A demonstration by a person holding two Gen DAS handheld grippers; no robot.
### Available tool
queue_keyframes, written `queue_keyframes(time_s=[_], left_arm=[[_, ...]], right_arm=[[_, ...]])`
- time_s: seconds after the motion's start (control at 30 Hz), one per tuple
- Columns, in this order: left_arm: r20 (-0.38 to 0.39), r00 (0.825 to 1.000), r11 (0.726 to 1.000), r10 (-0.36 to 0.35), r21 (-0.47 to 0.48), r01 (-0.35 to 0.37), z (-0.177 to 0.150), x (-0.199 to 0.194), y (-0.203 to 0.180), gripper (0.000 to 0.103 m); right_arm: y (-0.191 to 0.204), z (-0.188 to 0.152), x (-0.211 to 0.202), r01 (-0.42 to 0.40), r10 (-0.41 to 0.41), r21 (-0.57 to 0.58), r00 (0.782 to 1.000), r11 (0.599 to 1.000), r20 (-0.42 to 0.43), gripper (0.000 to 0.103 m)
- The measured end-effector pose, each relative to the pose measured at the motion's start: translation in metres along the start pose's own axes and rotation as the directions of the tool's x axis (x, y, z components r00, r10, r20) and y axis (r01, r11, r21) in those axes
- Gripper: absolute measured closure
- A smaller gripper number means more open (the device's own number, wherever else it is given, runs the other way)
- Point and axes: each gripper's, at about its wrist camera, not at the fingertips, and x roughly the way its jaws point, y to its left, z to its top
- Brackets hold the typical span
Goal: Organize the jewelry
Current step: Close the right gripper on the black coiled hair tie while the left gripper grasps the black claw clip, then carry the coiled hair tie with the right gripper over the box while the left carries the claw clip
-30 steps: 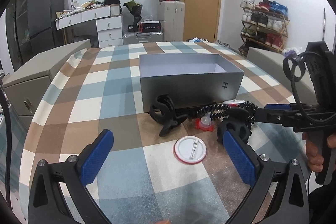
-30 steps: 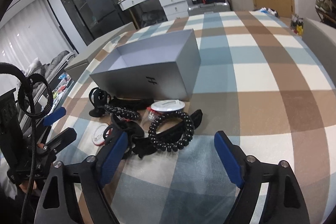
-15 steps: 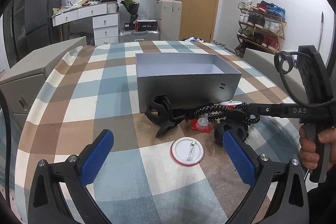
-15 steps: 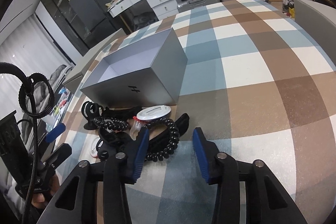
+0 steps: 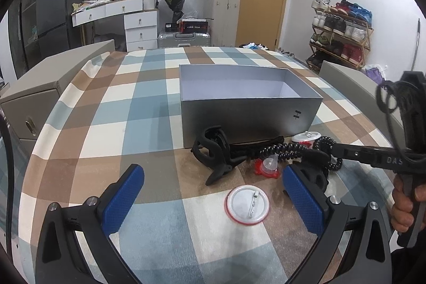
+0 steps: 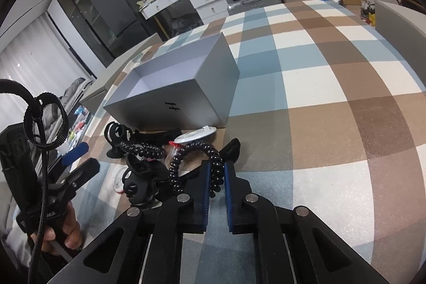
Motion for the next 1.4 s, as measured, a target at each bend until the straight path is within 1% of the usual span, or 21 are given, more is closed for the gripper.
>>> queue_keyframes(time_s=[0.1,0.2,0.27,0.33,0.5,0.6,0.67,0.73,0.77,0.8,0.9,1.0,1.17,1.4], left_arm=[[-0.016,1.000,1.000,0.003,0.005,-0.003,0.001,0.004,-0.003,0.002],[-0.031,0.999,1.000,0.011,0.016,-0.010,0.003,0.009,-0.006,0.002],[-0.055,0.998,1.000,0.010,0.013,-0.009,0.004,0.012,-0.006,0.002],[-0.077,0.997,1.000,0.007,0.000,-0.007,0.005,0.015,-0.004,0.008],[-0.116,0.993,0.999,-0.020,-0.038,0.016,0.007,0.021,0.000,0.019],[-0.127,0.991,0.998,-0.036,-0.050,0.030,0.011,0.024,-0.001,0.023],[-0.123,0.992,0.999,-0.024,-0.047,0.018,0.013,0.025,-0.002,0.030],[-0.134,0.991,0.999,-0.029,-0.046,0.023,0.014,0.028,-0.003,0.048],[-0.141,0.989,0.998,-0.035,-0.049,0.028,0.013,0.029,-0.003,0.055],[-0.146,0.988,0.998,-0.041,-0.053,0.034,0.012,0.030,-0.003,0.058],[-0.122,0.991,0.995,-0.055,-0.089,0.044,0.011,0.022,0.002,0.059],[-0.128,0.989,0.993,-0.075,-0.101,0.062,0.006,0.018,0.003,0.059],[-0.112,0.990,0.993,-0.084,-0.090,0.074,0.002,0.009,0.000,0.059],[-0.043,0.996,0.996,-0.074,-0.045,0.072,0.015,-0.004,-0.007,0.059]], right_arm=[[-0.001,-0.001,-0.009,0.005,-0.004,-0.003,0.999,1.000,0.046,0.094],[-0.006,-0.001,-0.014,-0.009,0.007,0.020,0.997,1.000,0.074,0.094],[-0.007,-0.001,-0.017,-0.016,0.013,0.028,0.996,0.999,0.086,0.094],[-0.007,-0.001,-0.019,-0.025,0.022,0.029,0.995,0.999,0.099,0.094],[-0.003,-0.001,-0.019,-0.024,0.023,0.011,0.995,1.000,0.102,0.094],[-0.004,-0.001,-0.019,-0.027,0.026,0.011,0.994,1.000,0.105,0.094],[-0.004,-0.001,-0.019,-0.029,0.028,0.012,0.994,1.000,0.105,0.094],[-0.005,-0.001,-0.019,-0.030,0.028,0.012,0.994,0.999,0.106,0.094],[-0.004,-0.001,-0.019,-0.031,0.029,0.012,0.994,0.999,0.106,0.094],[-0.004,-0.001,-0.019,-0.031,0.029,0.011,0.994,0.999,0.107,0.094],[-0.004,-0.001,-0.020,-0.033,0.032,0.009,0.994,0.999,0.108,0.094],[-0.002,-0.002,-0.020,-0.036,0.035,0.003,0.993,0.999,0.110,0.094],[0.003,-0.002,-0.021,-0.030,0.032,-0.017,0.993,0.999,0.117,0.094],[0.015,0.002,-0.028,-0.002,0.011,-0.060,0.988,0.998,0.153,0.094]])
